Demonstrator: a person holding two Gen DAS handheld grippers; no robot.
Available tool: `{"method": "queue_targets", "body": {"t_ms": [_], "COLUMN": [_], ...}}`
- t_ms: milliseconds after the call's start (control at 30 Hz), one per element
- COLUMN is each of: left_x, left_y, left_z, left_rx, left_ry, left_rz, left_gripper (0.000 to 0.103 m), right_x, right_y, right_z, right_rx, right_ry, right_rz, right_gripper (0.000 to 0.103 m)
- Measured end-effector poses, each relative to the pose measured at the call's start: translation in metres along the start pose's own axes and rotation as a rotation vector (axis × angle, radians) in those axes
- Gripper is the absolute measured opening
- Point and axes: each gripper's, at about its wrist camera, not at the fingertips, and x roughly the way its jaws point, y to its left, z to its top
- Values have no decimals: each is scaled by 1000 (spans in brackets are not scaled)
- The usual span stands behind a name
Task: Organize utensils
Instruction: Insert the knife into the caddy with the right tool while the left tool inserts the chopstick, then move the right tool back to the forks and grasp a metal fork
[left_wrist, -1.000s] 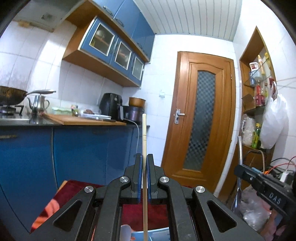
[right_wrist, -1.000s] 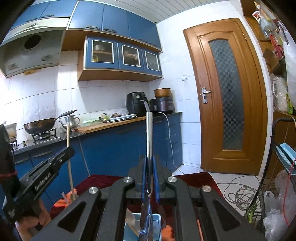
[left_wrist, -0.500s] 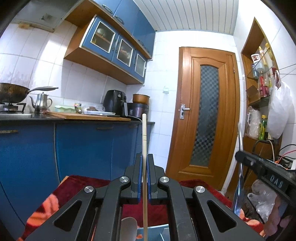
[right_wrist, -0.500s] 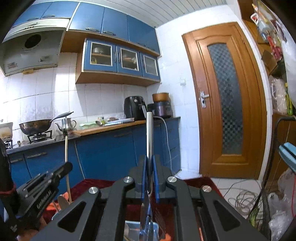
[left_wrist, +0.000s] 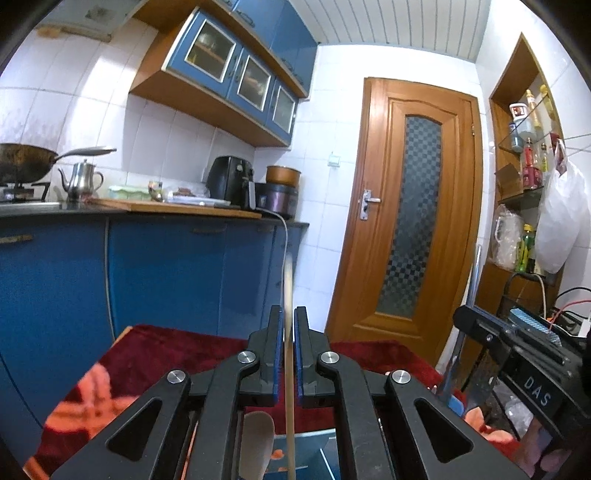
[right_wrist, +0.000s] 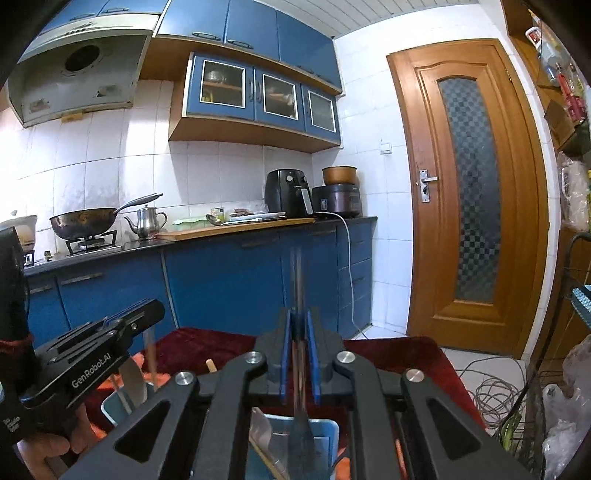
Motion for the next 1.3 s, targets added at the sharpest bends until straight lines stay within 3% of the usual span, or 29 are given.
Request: {"method": "queue_targets", "body": {"t_ms": [67, 467, 933, 1100, 1300], "left_x": [-3, -51, -114, -128, -134], "left_y": [0, -5, -14, -13, -5], "left_z": [1, 8, -6, -18, -33], "left_rx": [-3, 4, 17, 15, 7], "left_ry": [15, 75, 200, 249, 308], "left_rz": [-4, -28, -48, -47, -25], "left_gripper": [12, 13, 14, 22, 23], "right_x": [-5, -55, -109, -110, -98], "right_y": [-1, -6, 14, 24, 33], "right_z": [1, 13, -14, -32, -54], "right_rx": [9, 78, 72, 52, 24], "right_ry": [-3, 21, 185, 266, 368], "right_rz": [4, 25, 44, 61, 69], "right_gripper": [20, 27, 35, 36, 37]}}
